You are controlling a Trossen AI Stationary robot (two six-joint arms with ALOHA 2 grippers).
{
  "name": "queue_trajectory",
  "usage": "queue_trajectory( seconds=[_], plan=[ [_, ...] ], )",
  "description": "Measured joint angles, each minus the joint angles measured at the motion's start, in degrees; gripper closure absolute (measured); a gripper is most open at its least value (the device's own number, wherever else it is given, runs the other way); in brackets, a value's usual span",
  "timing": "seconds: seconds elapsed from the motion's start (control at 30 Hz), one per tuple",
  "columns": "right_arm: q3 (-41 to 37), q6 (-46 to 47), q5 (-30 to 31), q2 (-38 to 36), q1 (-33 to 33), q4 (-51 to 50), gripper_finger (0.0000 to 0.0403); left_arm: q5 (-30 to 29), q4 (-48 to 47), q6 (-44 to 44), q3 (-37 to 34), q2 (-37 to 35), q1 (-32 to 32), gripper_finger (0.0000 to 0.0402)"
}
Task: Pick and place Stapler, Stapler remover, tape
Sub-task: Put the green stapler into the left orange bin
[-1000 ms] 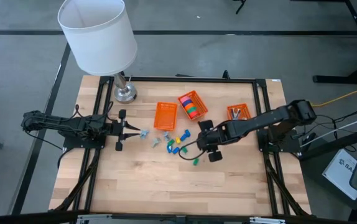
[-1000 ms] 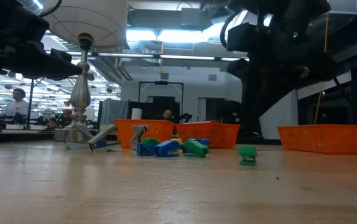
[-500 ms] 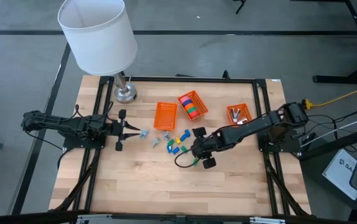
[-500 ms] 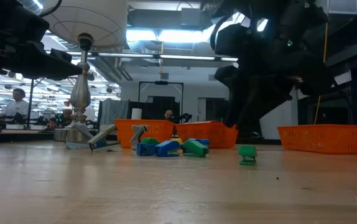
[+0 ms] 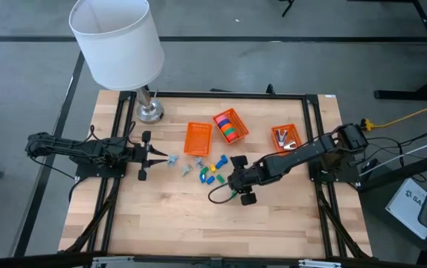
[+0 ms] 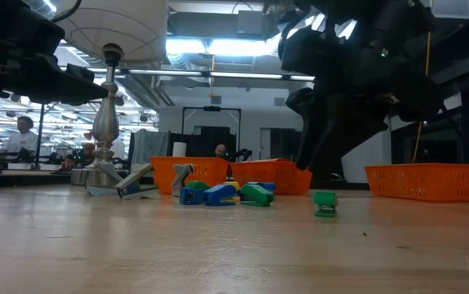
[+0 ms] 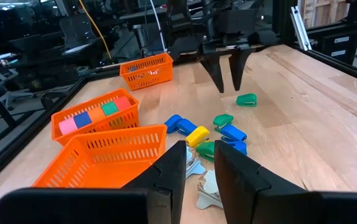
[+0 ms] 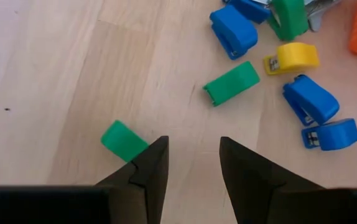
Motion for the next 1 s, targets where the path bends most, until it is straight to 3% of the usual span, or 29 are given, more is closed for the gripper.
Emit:
queue_trajectory(
  seconds=[0.73, 1.0],
  plan=[
    [-0.2, -3.8, 1.3, 0.0, 3.0, -0.2, 0.0256, 0.0, 0.0, 0.0, 0.0, 0.0, 0.0, 0.0322],
    [-0.3, -7.4, -3.0, 0.7, 4.3, 0.0, 0.0256, 0.0, 0.0, 0.0, 0.0, 0.0, 0.0, 0.0324]
  ],
)
